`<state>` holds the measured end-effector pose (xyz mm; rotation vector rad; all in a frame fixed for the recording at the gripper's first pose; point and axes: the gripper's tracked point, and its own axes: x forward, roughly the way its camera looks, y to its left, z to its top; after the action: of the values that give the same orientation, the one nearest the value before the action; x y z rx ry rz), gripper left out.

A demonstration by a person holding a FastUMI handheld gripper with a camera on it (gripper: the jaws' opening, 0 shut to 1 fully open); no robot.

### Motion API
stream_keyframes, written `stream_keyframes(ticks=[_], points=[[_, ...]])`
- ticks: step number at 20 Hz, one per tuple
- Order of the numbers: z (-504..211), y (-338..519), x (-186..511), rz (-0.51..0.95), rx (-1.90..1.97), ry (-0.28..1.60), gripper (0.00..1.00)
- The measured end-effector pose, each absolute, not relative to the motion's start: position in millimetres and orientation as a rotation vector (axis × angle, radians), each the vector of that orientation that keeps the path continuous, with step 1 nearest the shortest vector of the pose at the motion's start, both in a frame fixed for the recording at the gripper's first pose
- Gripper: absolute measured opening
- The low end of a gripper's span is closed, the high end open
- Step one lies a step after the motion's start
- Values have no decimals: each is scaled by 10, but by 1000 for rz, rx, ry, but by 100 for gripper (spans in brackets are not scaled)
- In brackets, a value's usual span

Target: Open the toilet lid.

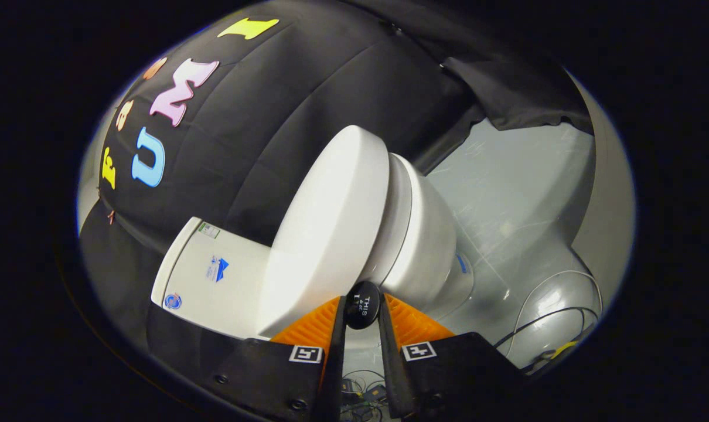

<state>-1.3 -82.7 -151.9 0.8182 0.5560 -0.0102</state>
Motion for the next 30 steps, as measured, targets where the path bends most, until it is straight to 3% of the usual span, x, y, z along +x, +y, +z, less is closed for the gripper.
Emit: stream_keyframes(ticks=[3,5,8,9,30], points=[[-1574,-768,1,-6,884,567,35],[-1535,-813,21,-1,909,575,22],[-1480,-879,30,-8,949,562,20],[-1480,-870,80,-26,981,578,6],[-886,-676,45,-77,770,580,6]])
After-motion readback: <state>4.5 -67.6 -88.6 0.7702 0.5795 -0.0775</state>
